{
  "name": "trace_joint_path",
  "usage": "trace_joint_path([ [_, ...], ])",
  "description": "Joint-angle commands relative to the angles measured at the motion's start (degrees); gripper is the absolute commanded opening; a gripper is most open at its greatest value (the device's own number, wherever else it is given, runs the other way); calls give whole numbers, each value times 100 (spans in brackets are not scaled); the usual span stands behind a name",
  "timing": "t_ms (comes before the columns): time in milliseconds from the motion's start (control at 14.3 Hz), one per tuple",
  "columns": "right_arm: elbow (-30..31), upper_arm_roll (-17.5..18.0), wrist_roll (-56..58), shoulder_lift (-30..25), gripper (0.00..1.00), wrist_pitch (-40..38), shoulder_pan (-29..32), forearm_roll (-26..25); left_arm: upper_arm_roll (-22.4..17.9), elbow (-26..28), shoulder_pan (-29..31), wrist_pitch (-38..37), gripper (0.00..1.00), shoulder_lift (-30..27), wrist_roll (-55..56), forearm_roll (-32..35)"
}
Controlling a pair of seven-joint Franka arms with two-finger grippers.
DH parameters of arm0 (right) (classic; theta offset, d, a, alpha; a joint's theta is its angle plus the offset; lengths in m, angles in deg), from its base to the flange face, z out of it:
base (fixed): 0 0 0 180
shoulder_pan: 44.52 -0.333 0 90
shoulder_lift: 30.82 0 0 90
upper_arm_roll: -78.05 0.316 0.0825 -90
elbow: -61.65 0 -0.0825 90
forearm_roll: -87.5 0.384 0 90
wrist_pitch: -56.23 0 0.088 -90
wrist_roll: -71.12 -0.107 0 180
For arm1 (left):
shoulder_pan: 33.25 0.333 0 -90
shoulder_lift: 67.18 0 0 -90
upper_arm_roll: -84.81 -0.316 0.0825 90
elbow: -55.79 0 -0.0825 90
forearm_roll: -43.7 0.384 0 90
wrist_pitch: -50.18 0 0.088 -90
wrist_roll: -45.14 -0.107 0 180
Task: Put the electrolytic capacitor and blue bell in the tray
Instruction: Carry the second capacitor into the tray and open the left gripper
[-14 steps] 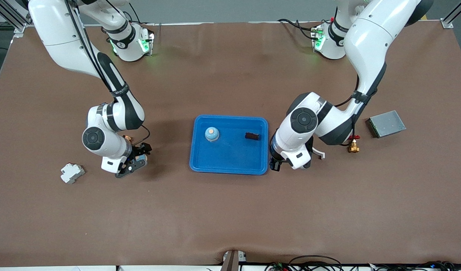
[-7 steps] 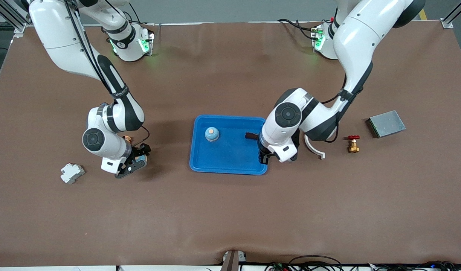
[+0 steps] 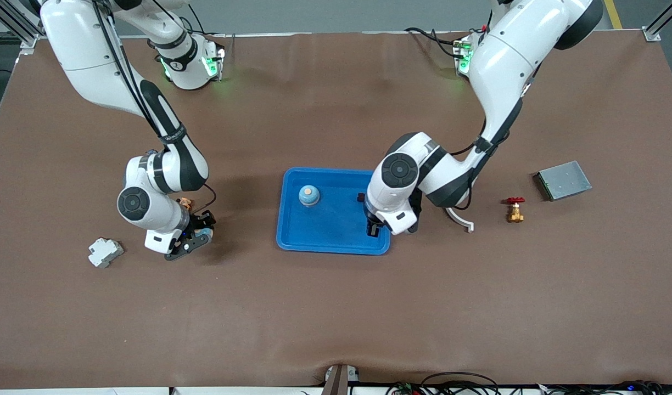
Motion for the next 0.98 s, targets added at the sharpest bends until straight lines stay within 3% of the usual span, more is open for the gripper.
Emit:
trace_joint_path([
  [0,-21,103,-3,-9,16,-49,88,-56,-148,-219,-194,257,0,271,-18,-56],
  [280,-187,156,-484,-167,16,-531,36,15,-227,-219,-203,390,0,448,-79,-47],
  [350,-283,165,-652,-176,16,-724,-8,15,-236,-210,-203,390,12,448,-79,-47],
  [420,-354,165,-802,-194,16,-840,-61,15,-245,-219,-194,390,31,448,-88,-47],
  [490,-398,165,-960,-220,16,-875,-105,15,-245,-219,-203,390,57,448,-80,-47],
  [560,-399,165,-1161,-238,16,-876,-183,15,-254,-219,-212,390,93,422,-88,-21],
  [630,-399,174,-1407,-273,16,-885,-245,23,-254,-219,-220,338,100,326,-132,119],
  [910,-434,498,-2917,-300,16,-1008,-579,32,-254,-254,-106,-487,100,-341,-176,243],
])
